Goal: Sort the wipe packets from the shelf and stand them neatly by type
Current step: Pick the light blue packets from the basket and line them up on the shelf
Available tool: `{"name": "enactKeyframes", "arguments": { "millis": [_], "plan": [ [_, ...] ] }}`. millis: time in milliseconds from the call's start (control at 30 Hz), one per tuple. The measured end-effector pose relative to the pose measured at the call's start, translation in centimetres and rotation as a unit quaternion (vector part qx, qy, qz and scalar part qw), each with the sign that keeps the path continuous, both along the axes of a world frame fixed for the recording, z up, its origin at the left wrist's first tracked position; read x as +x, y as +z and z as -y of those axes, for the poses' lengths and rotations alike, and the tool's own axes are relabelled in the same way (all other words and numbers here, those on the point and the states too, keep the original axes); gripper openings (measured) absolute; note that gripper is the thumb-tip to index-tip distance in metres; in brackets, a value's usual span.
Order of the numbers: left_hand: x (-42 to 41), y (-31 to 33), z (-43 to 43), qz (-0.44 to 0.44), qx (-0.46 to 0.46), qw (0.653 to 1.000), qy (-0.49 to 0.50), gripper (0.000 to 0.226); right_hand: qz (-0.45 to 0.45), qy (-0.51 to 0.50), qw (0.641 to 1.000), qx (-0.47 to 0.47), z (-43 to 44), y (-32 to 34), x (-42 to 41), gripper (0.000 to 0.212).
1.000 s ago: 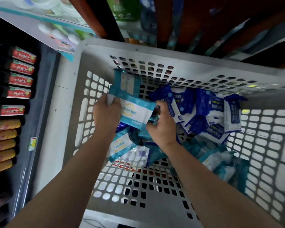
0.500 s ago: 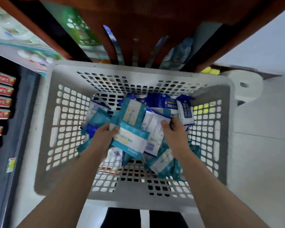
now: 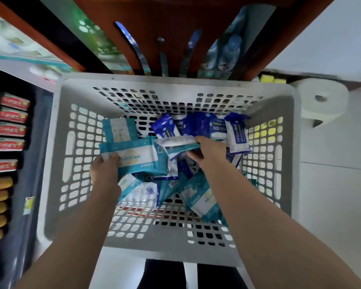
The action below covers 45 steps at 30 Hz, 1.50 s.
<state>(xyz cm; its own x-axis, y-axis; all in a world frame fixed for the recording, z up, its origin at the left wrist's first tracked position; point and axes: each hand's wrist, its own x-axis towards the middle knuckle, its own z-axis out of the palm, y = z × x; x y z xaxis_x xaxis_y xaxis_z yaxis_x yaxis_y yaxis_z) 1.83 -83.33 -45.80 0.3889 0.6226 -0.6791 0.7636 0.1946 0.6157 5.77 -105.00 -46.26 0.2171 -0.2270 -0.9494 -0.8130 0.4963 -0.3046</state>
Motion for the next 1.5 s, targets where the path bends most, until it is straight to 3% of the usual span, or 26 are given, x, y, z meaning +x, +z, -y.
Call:
{"name": "enactKeyframes", "arguments": {
  "millis": [100, 200, 300, 467, 667, 800, 900, 1000, 1100, 1167, 1200, 1267, 1300, 1333, 1433, 1500],
  "plan": [
    [-0.2, -0.2, -0.2, 0.009, -0.004, 1.0, 0.025, 0.01, -0.018, -0.024, 0.996, 0.084, -1.3, 0.0, 0.5, 0.006],
    [-0.2, -0.4, -0.3, 0.011, 0.0, 1.0, 0.028, 0.015, -0.038, -0.082, 0.987, 0.133, -2.1, 0.2, 1.1, 0.006],
    [0.0, -0.7, -0.3, 0.013, -0.014, 0.999, 0.027, 0.015, -0.03, -0.111, 0.984, 0.137, -2.5, 0.2, 1.6, 0.018],
    [0.9, -0.5, 0.6, 0.025, -0.024, 0.999, -0.005, 0.015, 0.008, -0.154, 0.98, 0.123, -2.6, 0.3, 2.0, 0.013],
    [1.6, -0.3, 1.2, 0.03, -0.041, 0.998, -0.04, 0.016, 0.006, -0.005, 1.0, -0.008, -1.7, 0.4, 0.4, 0.01],
    [1.4, 0.5, 2.1, 0.011, -0.11, 0.985, -0.129, 0.013, 0.047, 0.13, 0.982, -0.128, 1.1, 2.0, -1.3, 0.014],
    [0.9, 0.7, 3.0, -0.05, -0.162, 0.949, -0.266, 0.012, 0.1, 0.283, 0.938, -0.175, 4.0, 3.1, -2.8, 0.006],
    [0.1, 1.3, 4.9, -0.099, -0.201, 0.9, -0.373, 0.013, 0.111, 0.473, 0.844, -0.226, 6.9, 4.2, -3.9, 0.027],
    [-0.7, 1.5, 7.3, -0.13, -0.212, 0.848, -0.468, 0.013, 0.039, 0.642, 0.738, -0.203, 9.0, 4.9, -4.6, 0.042],
    [-1.4, 1.3, 8.8, -0.14, -0.191, 0.797, -0.555, 0.012, -0.019, 0.708, 0.686, -0.166, 9.3, 4.5, -5.2, 0.053],
    [-1.9, 0.9, 9.4, -0.142, -0.161, 0.761, -0.613, 0.013, -0.036, 0.714, 0.678, -0.171, 9.2, 4.0, -5.7, 0.054],
    [-2.8, 0.0, 11.0, -0.146, -0.075, 0.665, -0.729, 0.042, -0.037, 0.694, 0.684, -0.221, 8.8, 2.9, -6.9, 0.049],
    [-3.4, -0.4, 11.8, -0.14, -0.026, 0.635, -0.759, 0.055, -0.018, 0.682, 0.685, -0.254, 8.6, 2.4, -7.5, 0.045],
    [-4.0, -1.0, 12.5, -0.118, 0.016, 0.63, -0.767, 0.062, 0.011, 0.672, 0.687, -0.276, 8.3, 2.0, -8.0, 0.045],
    [-5.5, -1.8, 13.8, -0.043, 0.037, 0.677, -0.734, 0.073, 0.109, 0.602, 0.735, -0.294, 7.5, 1.4, -8.5, 0.05],
    [-5.8, -1.9, 13.7, -0.032, -0.002, 0.684, -0.728, 0.083, 0.13, 0.607, 0.722, -0.306, 7.1, 1.0, -8.3, 0.044]
  ]
}}
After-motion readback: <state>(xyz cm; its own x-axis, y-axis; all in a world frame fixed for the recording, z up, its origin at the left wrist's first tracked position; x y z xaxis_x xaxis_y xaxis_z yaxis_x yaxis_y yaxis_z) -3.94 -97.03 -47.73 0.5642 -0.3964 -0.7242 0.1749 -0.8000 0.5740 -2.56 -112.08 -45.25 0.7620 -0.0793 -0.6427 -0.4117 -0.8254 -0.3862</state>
